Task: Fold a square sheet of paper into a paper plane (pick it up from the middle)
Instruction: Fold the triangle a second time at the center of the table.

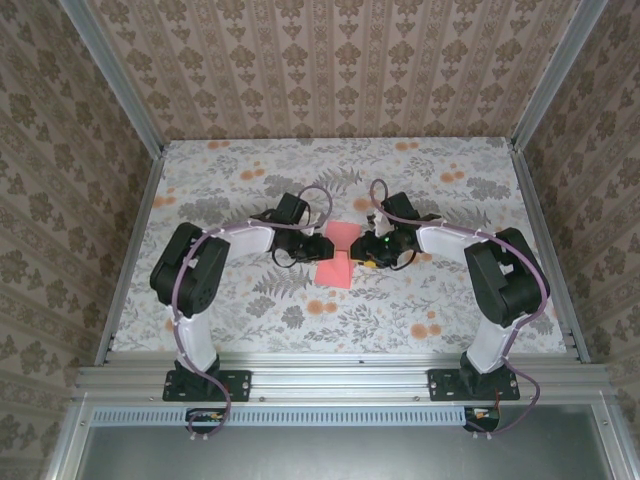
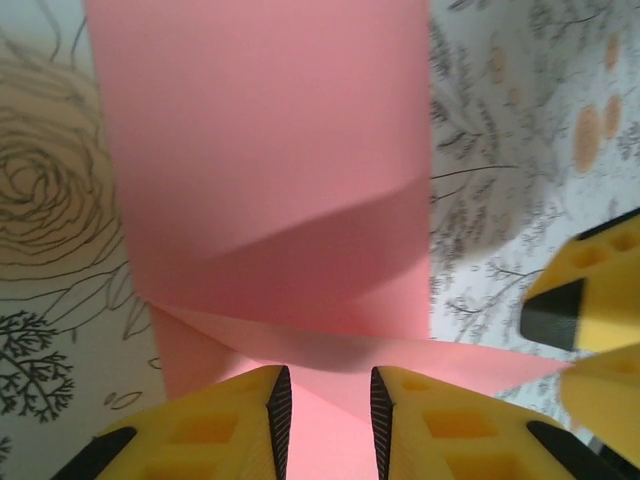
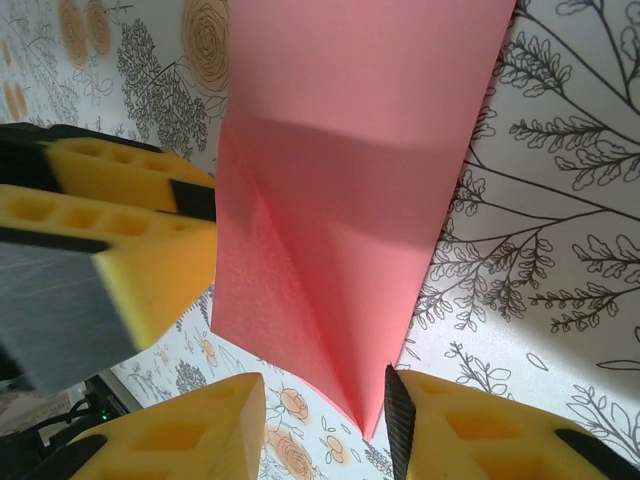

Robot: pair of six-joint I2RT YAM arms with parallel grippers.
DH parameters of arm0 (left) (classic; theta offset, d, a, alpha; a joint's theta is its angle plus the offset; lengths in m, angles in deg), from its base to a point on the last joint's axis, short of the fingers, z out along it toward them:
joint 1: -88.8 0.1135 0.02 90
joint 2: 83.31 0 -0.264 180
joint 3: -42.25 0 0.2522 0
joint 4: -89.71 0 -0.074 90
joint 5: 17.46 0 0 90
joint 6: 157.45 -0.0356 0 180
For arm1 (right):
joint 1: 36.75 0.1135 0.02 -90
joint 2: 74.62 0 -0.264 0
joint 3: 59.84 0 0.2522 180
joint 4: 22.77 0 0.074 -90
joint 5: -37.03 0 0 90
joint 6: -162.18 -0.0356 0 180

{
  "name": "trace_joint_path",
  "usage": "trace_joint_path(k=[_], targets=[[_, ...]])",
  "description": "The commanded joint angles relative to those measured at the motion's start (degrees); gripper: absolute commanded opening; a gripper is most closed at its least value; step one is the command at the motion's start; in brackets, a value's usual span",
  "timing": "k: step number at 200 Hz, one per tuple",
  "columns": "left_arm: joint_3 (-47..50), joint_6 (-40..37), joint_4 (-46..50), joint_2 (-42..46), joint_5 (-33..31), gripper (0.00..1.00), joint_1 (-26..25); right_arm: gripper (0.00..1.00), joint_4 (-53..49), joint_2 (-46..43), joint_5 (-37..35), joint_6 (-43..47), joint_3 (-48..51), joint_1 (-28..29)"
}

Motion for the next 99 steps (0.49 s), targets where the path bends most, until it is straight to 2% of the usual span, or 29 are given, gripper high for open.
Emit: trace_joint_path(k=[1,29,99], targets=[[0.4,-1.3,-1.2,-1.8,-0.3,0.29,-0.2,0.40,0.8,0.4,0.7,1.2,-1.7,-0.1],[0.0,-1.0,-2.0,-3.1,0.1,0.30,-0.2,0.41,1.5,1.3,1.6,1.7,-2.1,0.3],[0.1,-0.7,-2.6,-4.2,0.5,0.31,-0.1,0.38,-1.7,7.3,-1.8,5.5,-6.8,2.3]])
